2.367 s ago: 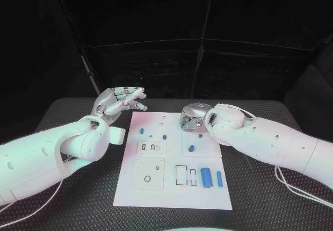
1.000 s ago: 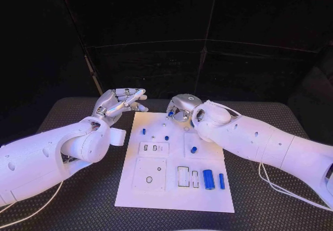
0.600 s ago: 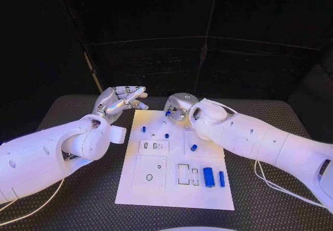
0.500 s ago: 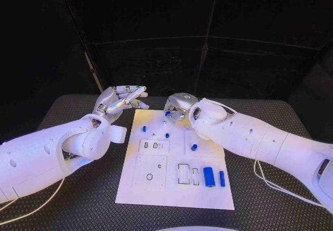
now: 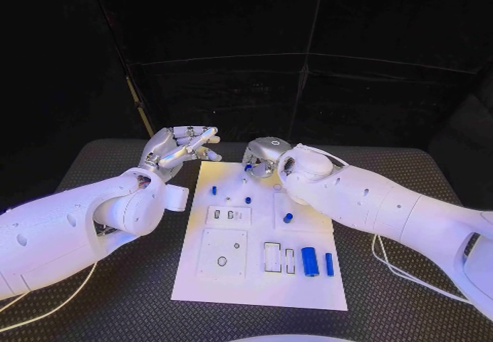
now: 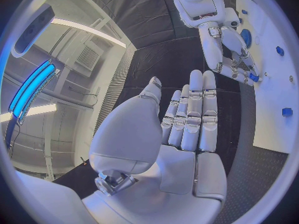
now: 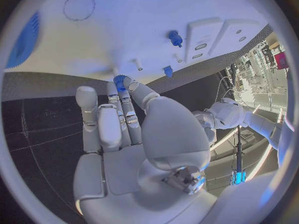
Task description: Assemble the parts on the task board
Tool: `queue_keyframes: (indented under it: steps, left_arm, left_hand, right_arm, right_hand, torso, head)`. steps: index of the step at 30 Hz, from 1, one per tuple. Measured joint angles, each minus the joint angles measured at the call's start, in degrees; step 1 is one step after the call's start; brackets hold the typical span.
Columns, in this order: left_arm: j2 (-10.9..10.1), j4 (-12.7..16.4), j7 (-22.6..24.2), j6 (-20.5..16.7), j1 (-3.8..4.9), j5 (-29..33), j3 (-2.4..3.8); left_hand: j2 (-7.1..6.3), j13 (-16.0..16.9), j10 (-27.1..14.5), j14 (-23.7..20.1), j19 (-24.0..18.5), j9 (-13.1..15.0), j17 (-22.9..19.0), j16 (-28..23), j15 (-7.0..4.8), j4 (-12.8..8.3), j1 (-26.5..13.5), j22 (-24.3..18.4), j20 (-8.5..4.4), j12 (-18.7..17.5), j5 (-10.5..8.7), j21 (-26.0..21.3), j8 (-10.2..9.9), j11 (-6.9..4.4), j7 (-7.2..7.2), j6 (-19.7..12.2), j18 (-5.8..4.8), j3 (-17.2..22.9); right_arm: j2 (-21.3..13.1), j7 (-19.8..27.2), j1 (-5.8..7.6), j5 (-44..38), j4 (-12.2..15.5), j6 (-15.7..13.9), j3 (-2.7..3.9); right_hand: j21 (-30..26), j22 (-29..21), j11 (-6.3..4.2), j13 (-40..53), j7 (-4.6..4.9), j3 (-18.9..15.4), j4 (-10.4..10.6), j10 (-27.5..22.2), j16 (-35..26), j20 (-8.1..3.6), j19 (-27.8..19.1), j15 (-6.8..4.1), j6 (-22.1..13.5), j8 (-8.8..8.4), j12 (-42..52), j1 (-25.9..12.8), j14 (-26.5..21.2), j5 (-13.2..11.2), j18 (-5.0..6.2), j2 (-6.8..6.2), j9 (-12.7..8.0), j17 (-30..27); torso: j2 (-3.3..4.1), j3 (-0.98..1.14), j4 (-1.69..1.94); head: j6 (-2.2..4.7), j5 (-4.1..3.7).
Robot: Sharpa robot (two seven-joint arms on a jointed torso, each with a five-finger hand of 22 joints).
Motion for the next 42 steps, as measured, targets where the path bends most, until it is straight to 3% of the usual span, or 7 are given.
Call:
queue_keyframes:
  steps: [3, 8, 13, 33, 40, 42]
  left_arm:
    - [-0.06, 0.06, 0.00, 0.01, 0.03, 0.00, 0.00]
    - [-0.08, 0.07, -0.02, 0.02, 0.05, 0.00, 0.01]
    - [-0.07, 0.07, -0.06, 0.06, 0.06, 0.00, 0.01]
    - [-0.05, -0.03, -0.31, 0.29, 0.08, 0.00, 0.01]
    - [-0.08, -0.07, -0.48, 0.42, 0.08, 0.00, 0.01]
    - [-0.08, -0.07, -0.52, 0.44, 0.08, 0.00, 0.01]
  left_hand:
    - [0.00, 0.00, 0.00, 0.00, 0.00, 0.00, 0.00, 0.00, 0.00, 0.00, 0.00, 0.00, 0.00, 0.00, 0.00, 0.00, 0.00, 0.00, 0.00, 0.00, 0.00, 0.00]
    - [0.00, 0.00, 0.00, 0.00, 0.00, 0.00, -0.01, 0.00, 0.00, 0.00, 0.00, 0.00, 0.00, 0.00, 0.00, 0.00, 0.00, 0.00, 0.00, 0.00, 0.00, 0.00]
    - [0.00, 0.00, 0.00, 0.00, 0.00, 0.00, -0.01, 0.00, 0.00, 0.00, 0.00, 0.00, 0.00, 0.00, 0.00, 0.00, 0.00, 0.00, 0.00, 0.00, 0.00, 0.00]
    - [0.00, 0.00, 0.00, 0.00, 0.00, 0.01, 0.15, 0.00, 0.00, 0.00, 0.00, 0.00, 0.00, 0.00, 0.00, 0.00, -0.22, 0.00, 0.00, 0.00, 0.00, 0.00]
    - [0.00, 0.00, 0.00, 0.00, 0.00, 0.01, 0.15, -0.21, 0.00, 0.00, 0.00, 0.00, 0.00, 0.00, 0.00, 0.00, -0.22, 0.00, 0.00, 0.00, 0.00, 0.00]
    - [0.00, 0.00, 0.00, 0.00, 0.00, 0.01, 0.15, -0.21, 0.00, 0.00, 0.00, 0.00, 0.00, 0.00, 0.00, 0.00, -0.22, 0.00, 0.00, 0.00, 0.00, 0.00]
  right_arm:
    - [0.14, -0.27, 0.28, -0.44, -0.07, -0.21, -0.55]
    - [0.43, -0.82, 0.44, -1.11, -0.22, -0.58, -0.93]
    - [0.66, -1.35, 0.51, -1.68, -0.38, -0.64, -1.05]
    - [0.87, -4.01, 0.23, -3.58, -1.05, 1.38, -1.35]
    - [0.85, -4.50, 0.24, -3.89, -1.05, 1.81, -1.35]
    - [0.81, -4.56, 0.25, -3.95, -1.07, 1.86, -1.35]
  right_hand:
    - [0.00, 0.00, -0.01, 0.01, 0.16, 0.15, 0.16, 0.01, 0.00, 0.00, 0.00, 0.00, -0.19, 0.00, 0.00, 0.00, 0.00, -0.01, 0.00, 0.00, -0.01, -0.07]
    - [0.00, -0.08, -0.01, 0.06, 0.12, 0.15, 0.19, 0.01, 0.00, 0.00, 0.00, 0.00, -0.23, -0.01, 0.01, -0.29, 0.00, -0.02, 0.00, -0.29, -0.07, -0.13]
    - [0.00, -0.21, -0.31, 0.10, 0.18, 0.53, 0.56, -0.36, 0.00, 0.20, -0.20, 0.20, -0.78, -0.01, 0.02, -0.77, -0.21, -0.35, 0.00, -0.77, -0.11, -0.28]
    - [-0.23, -1.25, 0.43, -0.13, 0.26, 1.56, 1.58, -3.57, -0.01, 0.40, -0.82, 0.82, -2.55, -0.47, 0.06, -1.78, 0.00, -1.34, 0.01, -2.42, -0.07, -1.23]
    - [-0.23, -1.31, 0.62, -0.13, 0.27, 1.56, 1.58, -3.93, -0.01, 0.40, -0.82, 0.82, -2.56, -0.25, 0.06, -1.78, 0.00, -1.34, 0.00, -2.41, -0.04, -1.33]
    - [-0.23, -1.32, 0.52, -0.12, 0.27, 1.67, 1.69, -4.08, -0.01, 0.61, -1.03, 0.82, -2.56, -0.12, 0.06, -1.92, 0.00, -1.34, 0.00, -2.99, -0.04, -1.34]
  torso:
    - [0.00, 0.00, 0.01]
    - [0.03, 0.00, 0.02]
    - [0.03, 0.01, 0.04]
    - [0.05, 0.02, 0.05]
    - [0.05, 0.01, 0.05]
    - [0.05, 0.00, 0.05]
  head:
    - [-0.01, -0.03]
    - [-0.07, -0.03]
    - [-0.20, -0.03]
    - [-0.44, -0.10]
    - [-0.56, -0.17]
    - [-0.57, -0.20]
